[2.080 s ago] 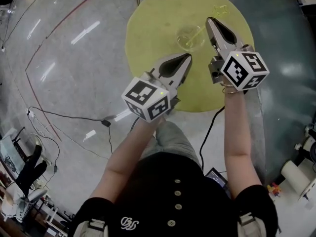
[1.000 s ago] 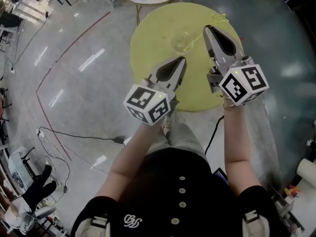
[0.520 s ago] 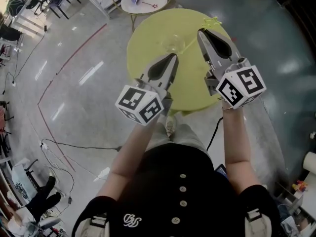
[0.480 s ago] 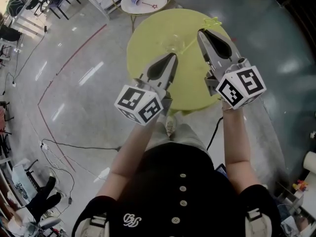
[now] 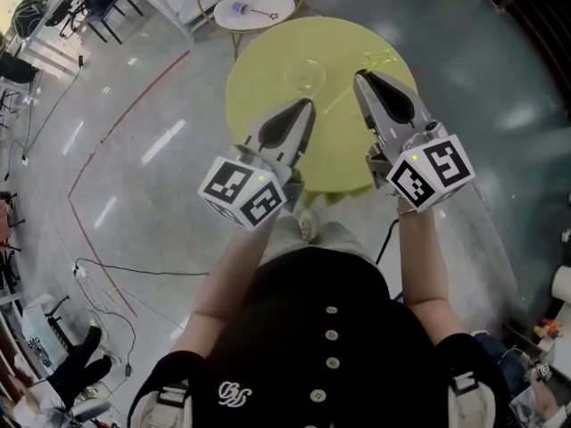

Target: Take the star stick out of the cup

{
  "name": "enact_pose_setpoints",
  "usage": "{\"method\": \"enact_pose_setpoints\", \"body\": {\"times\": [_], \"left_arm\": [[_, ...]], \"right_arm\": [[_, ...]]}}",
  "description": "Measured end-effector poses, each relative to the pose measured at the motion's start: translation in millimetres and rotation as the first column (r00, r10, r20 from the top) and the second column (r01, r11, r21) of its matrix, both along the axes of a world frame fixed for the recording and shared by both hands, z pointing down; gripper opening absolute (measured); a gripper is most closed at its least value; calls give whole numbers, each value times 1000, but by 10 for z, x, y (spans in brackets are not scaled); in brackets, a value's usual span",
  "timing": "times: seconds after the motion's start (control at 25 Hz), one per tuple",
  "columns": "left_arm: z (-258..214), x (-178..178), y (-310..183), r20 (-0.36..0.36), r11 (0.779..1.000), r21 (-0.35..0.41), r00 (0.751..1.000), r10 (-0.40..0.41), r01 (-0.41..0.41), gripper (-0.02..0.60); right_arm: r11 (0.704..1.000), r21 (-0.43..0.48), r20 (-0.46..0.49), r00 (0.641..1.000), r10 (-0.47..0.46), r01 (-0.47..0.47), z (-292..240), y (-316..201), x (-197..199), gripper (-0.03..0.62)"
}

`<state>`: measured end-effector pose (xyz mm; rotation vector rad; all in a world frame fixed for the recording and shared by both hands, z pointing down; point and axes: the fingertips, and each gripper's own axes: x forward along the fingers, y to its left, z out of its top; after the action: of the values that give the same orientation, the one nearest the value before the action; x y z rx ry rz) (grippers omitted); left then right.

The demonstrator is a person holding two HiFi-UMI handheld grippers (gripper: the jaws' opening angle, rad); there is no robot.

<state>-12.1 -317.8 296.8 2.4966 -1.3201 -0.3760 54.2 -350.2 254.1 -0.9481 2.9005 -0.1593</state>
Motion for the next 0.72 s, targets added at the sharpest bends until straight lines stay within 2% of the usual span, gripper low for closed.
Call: {"method": "enact_pose_setpoints", "body": {"times": [0.72], "left_arm": [[133,40,98,17,1000,-19,1000,14,-14,14]], "right_arm": [[1000,-24,-24,1000,11,-12,178,192,51,14]]}}
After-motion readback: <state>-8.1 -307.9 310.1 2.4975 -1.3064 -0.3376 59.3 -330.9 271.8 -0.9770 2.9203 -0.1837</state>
